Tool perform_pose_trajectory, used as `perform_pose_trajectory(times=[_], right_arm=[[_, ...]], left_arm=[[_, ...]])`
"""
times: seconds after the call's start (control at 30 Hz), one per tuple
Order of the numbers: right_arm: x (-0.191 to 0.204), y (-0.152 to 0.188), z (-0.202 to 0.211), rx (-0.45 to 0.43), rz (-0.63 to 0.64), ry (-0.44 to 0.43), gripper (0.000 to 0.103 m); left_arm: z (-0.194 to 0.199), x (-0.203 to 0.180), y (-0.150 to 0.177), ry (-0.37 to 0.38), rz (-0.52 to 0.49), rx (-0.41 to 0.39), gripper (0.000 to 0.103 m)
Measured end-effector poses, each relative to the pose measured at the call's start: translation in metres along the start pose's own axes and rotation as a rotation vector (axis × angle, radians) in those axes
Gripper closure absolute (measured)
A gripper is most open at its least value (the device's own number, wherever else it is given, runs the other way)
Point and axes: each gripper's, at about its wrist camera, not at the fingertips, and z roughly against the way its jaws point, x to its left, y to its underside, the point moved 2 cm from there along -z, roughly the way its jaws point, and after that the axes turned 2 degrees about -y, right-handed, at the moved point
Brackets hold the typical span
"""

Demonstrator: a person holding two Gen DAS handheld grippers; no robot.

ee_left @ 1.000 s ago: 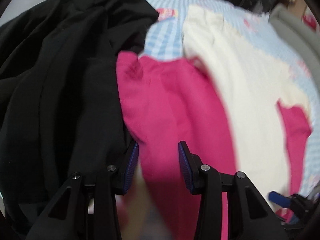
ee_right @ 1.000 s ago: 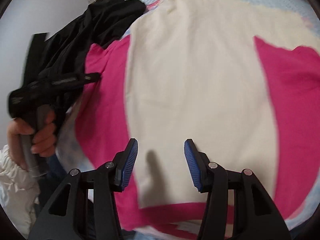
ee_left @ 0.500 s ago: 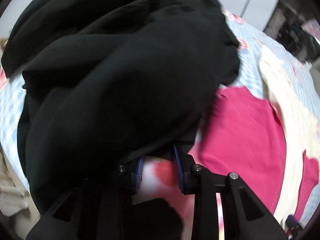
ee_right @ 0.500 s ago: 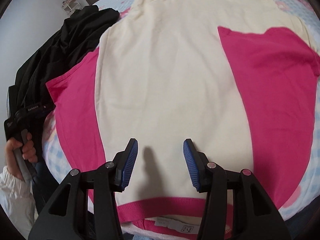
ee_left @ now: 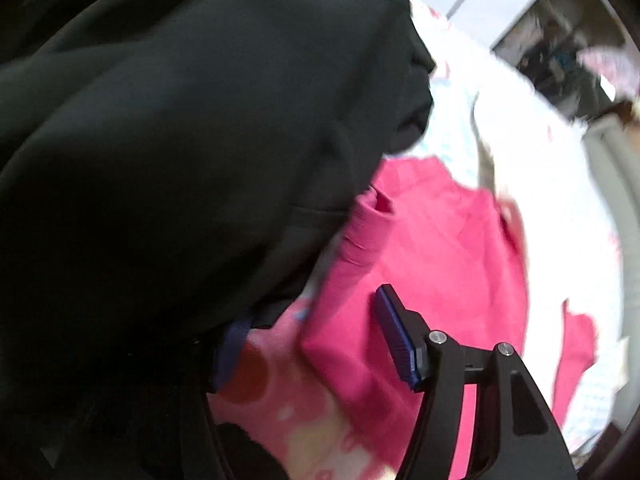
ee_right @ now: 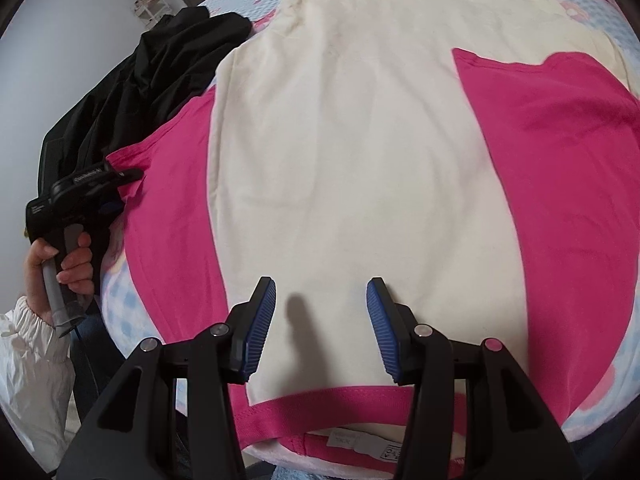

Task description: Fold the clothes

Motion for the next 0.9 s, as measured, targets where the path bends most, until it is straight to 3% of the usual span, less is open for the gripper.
perform_pose_trajectory(times=[0.03, 0.07, 0.13, 0.3, 0.4, 0.5, 0.6, 0.67, 0.77, 0.9], right_arm=[[-0.002, -0.001, 0.0, -0.001, -0.01, 0.001, 0.054], [-0.004, -0.002, 0.0, -0.002, -0.02, 0.003, 0.054], [-0.006, -0.003, 0.0, -0.006, -0.024, 0.006, 0.054], [-0.011, -0.007, 0.002, -0.021, -0.036, 0.02, 0.054], [-0.019, -0.011, 0.013, -0.063, -0.055, 0.044, 0.054], [-0.029, -0.013, 0.006, -0.041, -0.072, 0.076, 0.051], [-0.036, -0.003, -0.016, 0.019, -0.067, 0.094, 0.051], [-0.035, -0.002, -0.008, 0.003, -0.058, 0.08, 0.051], [-0.04, -0.01, 0.015, -0.043, -0.079, 0.035, 0.051], [-0.04, -0.022, 0.047, -0.117, -0.05, 0.028, 0.051]], left_arm=[[0.002, -0.005, 0.002, 0.022, -0.01, -0.001, 0.075], [0.005, -0.008, 0.005, 0.032, -0.012, -0.012, 0.088], [0.014, -0.011, 0.01, 0.036, -0.01, -0.045, 0.101], [0.064, 0.015, 0.02, 0.094, 0.117, -0.168, 0.101], [0.085, 0.023, 0.026, 0.113, 0.119, -0.195, 0.101], [0.061, 0.029, 0.035, 0.03, 0.103, -0.115, 0.101], [0.041, 0.033, 0.04, 0.01, 0.114, -0.059, 0.101], [0.056, 0.017, 0.04, 0.028, 0.066, -0.089, 0.101], [0.08, -0.021, 0.037, 0.171, 0.0, -0.08, 0.101], [0.093, -0.124, 0.057, 0.326, -0.21, -0.026, 0.101]])
